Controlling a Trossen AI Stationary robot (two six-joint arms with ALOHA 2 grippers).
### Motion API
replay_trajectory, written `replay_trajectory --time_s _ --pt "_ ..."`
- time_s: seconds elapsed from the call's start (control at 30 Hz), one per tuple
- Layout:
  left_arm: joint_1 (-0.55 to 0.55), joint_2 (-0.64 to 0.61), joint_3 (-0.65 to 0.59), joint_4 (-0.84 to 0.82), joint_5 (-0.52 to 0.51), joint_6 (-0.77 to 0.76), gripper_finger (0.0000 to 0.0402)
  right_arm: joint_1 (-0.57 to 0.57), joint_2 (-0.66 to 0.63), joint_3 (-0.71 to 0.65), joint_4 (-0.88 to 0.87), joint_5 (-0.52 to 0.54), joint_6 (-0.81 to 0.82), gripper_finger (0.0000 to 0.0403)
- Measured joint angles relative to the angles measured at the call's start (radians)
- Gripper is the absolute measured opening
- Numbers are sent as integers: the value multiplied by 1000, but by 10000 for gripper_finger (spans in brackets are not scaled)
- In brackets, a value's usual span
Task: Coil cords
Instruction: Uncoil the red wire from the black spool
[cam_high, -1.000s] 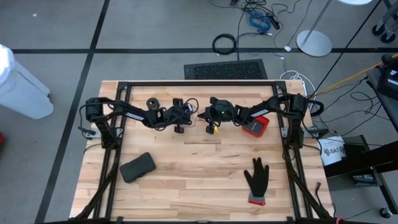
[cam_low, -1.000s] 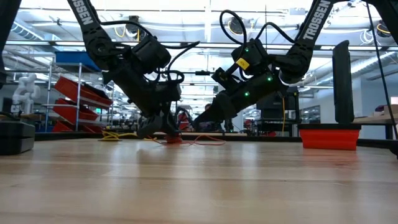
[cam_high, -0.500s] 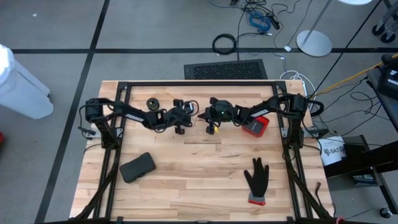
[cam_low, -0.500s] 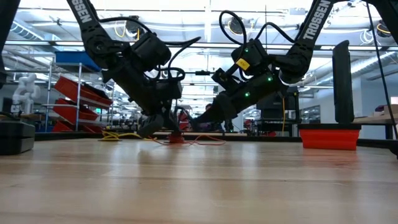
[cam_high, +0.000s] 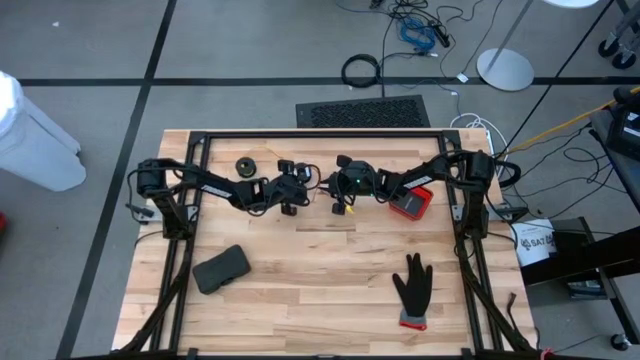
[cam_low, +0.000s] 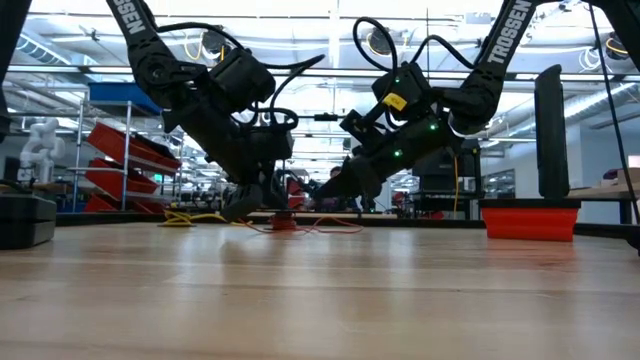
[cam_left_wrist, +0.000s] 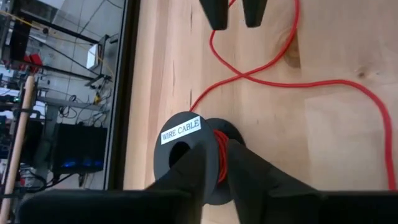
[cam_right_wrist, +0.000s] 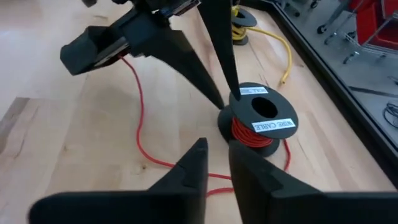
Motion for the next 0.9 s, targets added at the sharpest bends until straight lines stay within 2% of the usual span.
replay_trajectory --time_s 0.2,0.47,0.7,0.8,0.9 --pt "0 0 0 12 -12 -8 124 0 0 0 -4 0 52 94" --pt "-21 -11 0 3 -31 -13 130 0 -4 74 -196 -11 81 102" --pt "-3 -103 0 -4 -45 -142 130 -48 -6 148 -272 -101 181 103" --pt "35 -162 0 -44 2 -241 130 -90 -6 169 -272 -173 280 103" --pt "104 -213 0 -110 114 -386 130 -139 -6 186 -272 -260 385 103"
